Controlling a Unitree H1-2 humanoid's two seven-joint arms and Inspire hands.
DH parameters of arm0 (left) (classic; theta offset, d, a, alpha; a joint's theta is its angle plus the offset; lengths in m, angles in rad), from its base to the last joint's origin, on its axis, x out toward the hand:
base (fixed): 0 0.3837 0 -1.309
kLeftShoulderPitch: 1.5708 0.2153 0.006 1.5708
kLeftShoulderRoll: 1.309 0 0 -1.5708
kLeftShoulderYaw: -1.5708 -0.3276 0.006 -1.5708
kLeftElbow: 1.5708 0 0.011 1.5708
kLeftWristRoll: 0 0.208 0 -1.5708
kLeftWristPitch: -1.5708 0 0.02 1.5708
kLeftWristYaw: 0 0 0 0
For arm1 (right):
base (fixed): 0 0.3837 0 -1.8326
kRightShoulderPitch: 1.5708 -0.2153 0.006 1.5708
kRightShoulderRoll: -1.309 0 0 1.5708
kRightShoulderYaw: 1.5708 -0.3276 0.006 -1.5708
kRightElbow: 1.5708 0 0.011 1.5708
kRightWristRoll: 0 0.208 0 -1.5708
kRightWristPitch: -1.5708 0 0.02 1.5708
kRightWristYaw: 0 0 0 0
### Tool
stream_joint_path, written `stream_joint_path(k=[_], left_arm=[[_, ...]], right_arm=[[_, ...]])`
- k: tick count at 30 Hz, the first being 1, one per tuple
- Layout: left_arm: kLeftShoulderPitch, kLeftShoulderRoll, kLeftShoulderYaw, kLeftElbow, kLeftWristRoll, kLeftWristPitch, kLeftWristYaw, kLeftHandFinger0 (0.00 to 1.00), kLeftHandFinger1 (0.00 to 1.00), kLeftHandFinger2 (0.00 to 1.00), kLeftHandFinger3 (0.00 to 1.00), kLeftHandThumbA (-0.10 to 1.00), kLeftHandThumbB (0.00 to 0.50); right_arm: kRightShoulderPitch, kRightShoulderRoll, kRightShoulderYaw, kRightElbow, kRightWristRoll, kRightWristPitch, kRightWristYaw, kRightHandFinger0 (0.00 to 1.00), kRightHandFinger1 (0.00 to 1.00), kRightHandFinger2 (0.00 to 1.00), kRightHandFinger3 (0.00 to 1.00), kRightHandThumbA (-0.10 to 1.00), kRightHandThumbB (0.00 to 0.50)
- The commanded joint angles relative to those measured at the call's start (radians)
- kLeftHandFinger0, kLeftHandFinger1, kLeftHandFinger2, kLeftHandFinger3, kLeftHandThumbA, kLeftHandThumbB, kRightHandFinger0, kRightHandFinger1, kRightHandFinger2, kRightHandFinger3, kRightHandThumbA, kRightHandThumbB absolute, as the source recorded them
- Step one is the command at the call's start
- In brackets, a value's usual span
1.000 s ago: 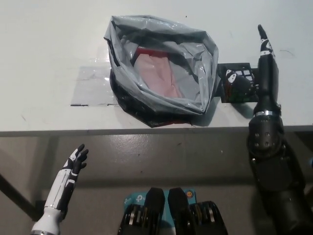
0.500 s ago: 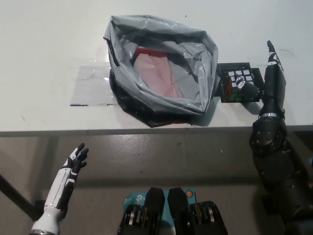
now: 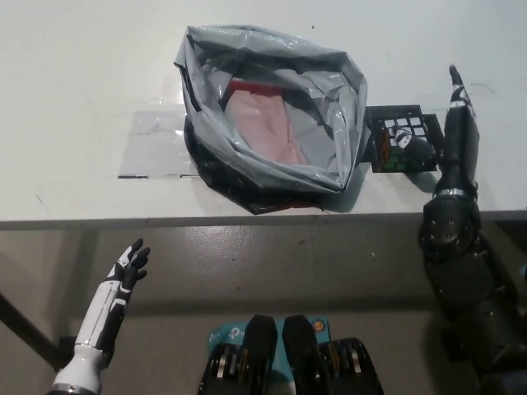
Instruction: Use the right hand to pick up a rubix's cube and place it into a plastic bag and lift the bag
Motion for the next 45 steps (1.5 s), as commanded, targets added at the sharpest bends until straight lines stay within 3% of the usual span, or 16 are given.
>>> stream_joint_path(k=[1,12,29,33,45], left_arm=[[-0.018,0.009,0.005,-0.022,-0.013,-0.042,-0.012,1.00,1.00,1.00,1.00,1.00,0.499],[-0.015,0.009,0.006,-0.023,-0.011,-0.039,-0.014,1.00,1.00,1.00,1.00,1.00,0.500],[-0.020,0.007,0.008,-0.029,-0.001,-0.035,-0.006,1.00,1.00,1.00,1.00,1.00,0.500],[-0.022,0.008,0.008,-0.030,-0.010,-0.032,-0.012,1.00,1.00,1.00,1.00,1.00,0.500],[-0.032,0.009,0.011,-0.029,-0.015,-0.035,-0.014,1.00,1.00,1.00,1.00,1.00,0.500]], right_arm=[[-0.041,0.009,0.015,-0.121,0.014,0.002,-0.007,1.00,1.00,1.00,1.00,0.96,0.410],[-0.030,0.011,0.051,-0.115,-0.001,0.040,-0.012,1.00,1.00,1.00,1.00,1.00,0.378],[-0.062,0.000,0.057,0.166,0.045,-0.018,-0.036,1.00,1.00,1.00,1.00,0.94,0.390],[-0.068,0.000,0.063,0.204,0.046,-0.023,-0.050,1.00,1.00,1.00,1.00,0.99,0.408],[-0.104,0.007,0.046,0.232,0.092,-0.048,-0.041,1.00,1.00,1.00,1.00,1.00,0.400]])
